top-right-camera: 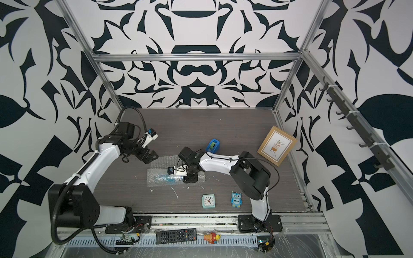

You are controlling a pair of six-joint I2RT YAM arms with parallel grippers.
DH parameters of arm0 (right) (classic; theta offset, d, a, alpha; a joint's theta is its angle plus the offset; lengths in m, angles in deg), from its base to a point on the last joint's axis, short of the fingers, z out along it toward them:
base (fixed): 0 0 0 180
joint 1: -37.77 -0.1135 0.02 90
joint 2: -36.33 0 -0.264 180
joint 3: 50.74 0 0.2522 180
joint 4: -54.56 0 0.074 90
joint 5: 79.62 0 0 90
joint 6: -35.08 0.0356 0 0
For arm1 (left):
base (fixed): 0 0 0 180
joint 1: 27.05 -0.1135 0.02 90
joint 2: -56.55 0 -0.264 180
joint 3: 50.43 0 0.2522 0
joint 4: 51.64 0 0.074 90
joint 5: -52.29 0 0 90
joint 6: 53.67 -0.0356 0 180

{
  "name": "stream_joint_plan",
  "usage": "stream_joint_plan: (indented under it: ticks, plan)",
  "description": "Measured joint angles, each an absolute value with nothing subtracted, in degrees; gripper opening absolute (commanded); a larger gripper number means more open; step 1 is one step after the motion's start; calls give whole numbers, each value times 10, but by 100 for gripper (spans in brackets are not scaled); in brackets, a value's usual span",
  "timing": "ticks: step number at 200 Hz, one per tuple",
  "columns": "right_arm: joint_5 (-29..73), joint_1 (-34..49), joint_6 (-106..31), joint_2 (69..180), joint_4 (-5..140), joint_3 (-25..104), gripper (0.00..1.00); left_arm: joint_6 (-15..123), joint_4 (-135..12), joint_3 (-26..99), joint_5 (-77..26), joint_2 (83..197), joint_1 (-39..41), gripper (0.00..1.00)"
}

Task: Wrap wine bottles in bubble wrap
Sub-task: Wrap the wine bottle in bubble wrap.

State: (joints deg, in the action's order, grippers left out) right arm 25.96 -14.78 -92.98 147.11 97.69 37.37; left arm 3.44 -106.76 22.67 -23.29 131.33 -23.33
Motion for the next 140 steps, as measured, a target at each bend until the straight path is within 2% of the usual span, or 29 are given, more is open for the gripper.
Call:
stream_joint_plan:
  ticks: [32,58,82,112,140]
  plan:
    - [352,-112,-921,1550,1106,491,12,24,-1002,135,-230,1167,-230,100]
    - [413,-90,-922,1611,1199,575,12,-18,-987,82,-199,1092,-207,92]
    - [465,-74,-929,1667,1284,646,13,-93,-1005,59,-203,1058,-122,90]
    - [516,-58,-939,1709,1343,693,13,-178,-1034,12,-254,1008,10,87]
    - [553,-50,-948,1739,1387,725,14,-222,-1045,-17,-304,1009,76,89]
